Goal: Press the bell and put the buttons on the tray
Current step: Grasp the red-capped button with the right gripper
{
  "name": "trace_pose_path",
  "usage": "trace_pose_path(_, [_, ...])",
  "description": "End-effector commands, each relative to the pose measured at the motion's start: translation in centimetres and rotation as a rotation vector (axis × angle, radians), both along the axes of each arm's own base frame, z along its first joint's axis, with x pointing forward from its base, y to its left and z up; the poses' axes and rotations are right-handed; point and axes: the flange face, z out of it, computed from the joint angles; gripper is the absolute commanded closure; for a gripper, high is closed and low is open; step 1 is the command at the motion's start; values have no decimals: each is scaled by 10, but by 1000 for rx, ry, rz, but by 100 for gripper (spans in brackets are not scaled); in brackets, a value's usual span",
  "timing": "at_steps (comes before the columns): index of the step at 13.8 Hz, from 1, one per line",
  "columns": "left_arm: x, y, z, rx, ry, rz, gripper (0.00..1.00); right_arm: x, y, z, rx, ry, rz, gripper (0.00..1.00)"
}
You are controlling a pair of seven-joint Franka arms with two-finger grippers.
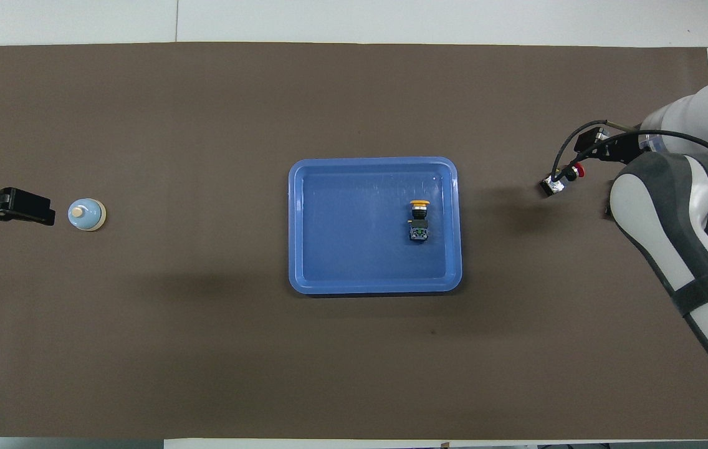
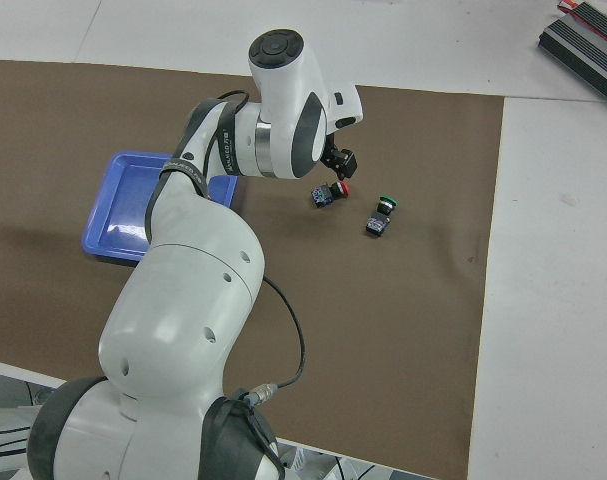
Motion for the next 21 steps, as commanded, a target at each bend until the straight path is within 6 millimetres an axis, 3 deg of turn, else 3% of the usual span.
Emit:
trace_pose_path(1, [-2,-1,6,-13,-17,10,0,2,5,-33,26,5,-135,11])
trace_pose_path(6, [-2,-1,6,-13,-18,10,0,18,11,-86,45,-10,-195,12])
trace_pose_path(10, [-2,-1,6,-13,-17,10,0,20,29,-91,51,-15,-216,13])
trace_pose_path(12, [-2,-1,6,-13,-18,10,0,18,32,-103,52,-3,-230,14])
trace_pose_path(15, [-2,-1,6,-13,-17,10,0,8,30,-114,50,26,-235,25])
trace_pose_path(17, [-2,-1,6,-13,-18,10,0,2,29,-119,47,46,-239,45])
trace_pose_path(18, [-2,-1,6,-13,-18,10,0,1,29,-120,46,53,-244,62])
trace_pose_path(19, [-2,-1,6,-13,-17,10,0,0,28,-119,45,56,-244,93])
trace_pose_path(20, [-2,-1,6,-13,-18,10,0,0,32,-119,44,69,-240,100])
trace_pose_path(21, [-2,-1,6,-13,-18,10,0,0,33,-118,43,73,-239,100])
